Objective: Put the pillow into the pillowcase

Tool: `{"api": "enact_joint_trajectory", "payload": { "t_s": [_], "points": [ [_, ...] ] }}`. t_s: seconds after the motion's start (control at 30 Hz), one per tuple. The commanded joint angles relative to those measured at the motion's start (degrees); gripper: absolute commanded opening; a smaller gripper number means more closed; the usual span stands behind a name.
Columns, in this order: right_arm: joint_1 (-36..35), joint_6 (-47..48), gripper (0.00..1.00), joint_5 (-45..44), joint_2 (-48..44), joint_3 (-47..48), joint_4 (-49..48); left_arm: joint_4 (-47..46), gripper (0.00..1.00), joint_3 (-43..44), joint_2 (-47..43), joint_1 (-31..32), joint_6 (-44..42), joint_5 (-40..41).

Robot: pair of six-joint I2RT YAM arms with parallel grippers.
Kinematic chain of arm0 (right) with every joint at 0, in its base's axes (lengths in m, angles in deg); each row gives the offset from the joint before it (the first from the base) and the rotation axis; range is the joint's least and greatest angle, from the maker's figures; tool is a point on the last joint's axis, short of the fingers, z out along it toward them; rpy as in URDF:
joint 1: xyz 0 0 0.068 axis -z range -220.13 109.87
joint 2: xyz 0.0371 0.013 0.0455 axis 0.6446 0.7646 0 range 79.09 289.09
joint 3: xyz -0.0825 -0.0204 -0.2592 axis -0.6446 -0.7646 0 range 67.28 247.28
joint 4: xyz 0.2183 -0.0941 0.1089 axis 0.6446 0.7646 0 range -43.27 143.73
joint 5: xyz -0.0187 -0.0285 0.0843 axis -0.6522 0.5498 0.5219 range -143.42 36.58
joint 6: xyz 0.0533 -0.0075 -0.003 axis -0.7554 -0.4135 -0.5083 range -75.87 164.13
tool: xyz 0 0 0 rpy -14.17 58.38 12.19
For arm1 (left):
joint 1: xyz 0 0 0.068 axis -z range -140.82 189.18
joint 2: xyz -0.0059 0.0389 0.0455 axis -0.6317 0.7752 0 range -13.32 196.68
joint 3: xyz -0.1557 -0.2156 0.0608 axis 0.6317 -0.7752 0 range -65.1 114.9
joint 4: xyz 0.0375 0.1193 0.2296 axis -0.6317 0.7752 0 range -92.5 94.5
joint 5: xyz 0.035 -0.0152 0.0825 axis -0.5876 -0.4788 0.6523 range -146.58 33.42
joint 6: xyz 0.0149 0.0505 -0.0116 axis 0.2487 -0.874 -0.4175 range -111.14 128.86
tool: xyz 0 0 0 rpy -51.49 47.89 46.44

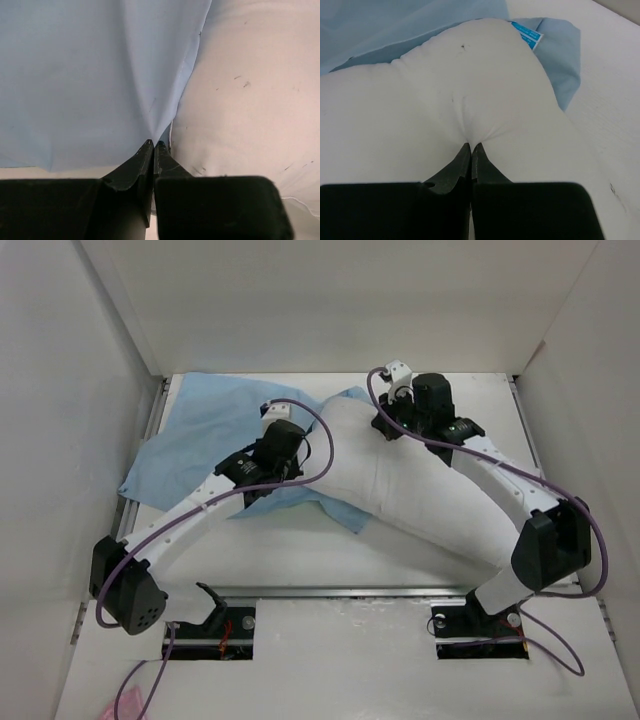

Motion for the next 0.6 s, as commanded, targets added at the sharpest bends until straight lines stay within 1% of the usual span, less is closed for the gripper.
{"api": "enact_joint_trajectory", "payload": {
  "t_s": [0.0, 0.03, 0.17, 0.2, 0.27, 0.33, 0.4, 0.43, 0.5, 0.53, 0.57],
  "points": [
    [0.1, -2.9, 0.00, -11.2, -2.0, 3.1, -12.2, 1.6, 0.00, -0.4, -2.9, 0.5, 1.5, 0.6],
    [0.1, -2.9, 0.00, -15.4, -2.0, 2.4, -12.2, 1.6, 0.00, -0.4, -3.5, 0.5, 1.5, 1.1],
    [0.1, -6.7, 0.00, -22.2, -0.3, -0.1, -14.0, 2.3, 0.00, 0.1, -5.8, 0.5, 2.0, 1.1],
    [-0.4, -7.5, 0.00, -26.1, -0.3, -1.8, -14.6, 2.3, 0.00, 0.6, -6.5, 0.5, 2.0, 1.1],
    [-1.9, -9.4, 0.00, -31.0, 0.2, -2.4, -15.3, 2.3, 0.00, 1.2, -6.5, 0.5, 2.0, 1.1],
    [-5.4, -9.4, 0.00, -35.1, 0.2, -5.0, -16.0, 2.3, 0.00, 1.8, -6.5, 0.5, 2.0, 0.6],
    [-8.8, -7.2, 0.00, -35.1, -1.1, -8.1, -20.9, 2.3, 0.00, 3.1, -5.2, 0.5, 2.0, 0.6],
    [-12.2, -7.2, 0.00, -36.2, -1.1, -10.3, -22.1, 1.8, 0.00, 4.3, -3.8, 0.5, 2.0, 0.6],
    [-15.3, -7.2, 0.00, -36.2, -1.6, -11.5, -22.8, 1.1, 0.00, 6.1, -2.1, 0.5, 2.0, 1.1],
    [-17.8, -8.0, 0.00, -37.7, -1.6, -12.2, -22.8, 1.1, 0.00, 7.1, -1.0, 0.5, 2.0, 2.1],
    [-18.8, -8.0, 0.00, -37.7, -1.6, -13.5, -22.8, 1.9, 0.00, 9.6, 1.2, 0.5, 2.0, 2.1]
  ]
}}
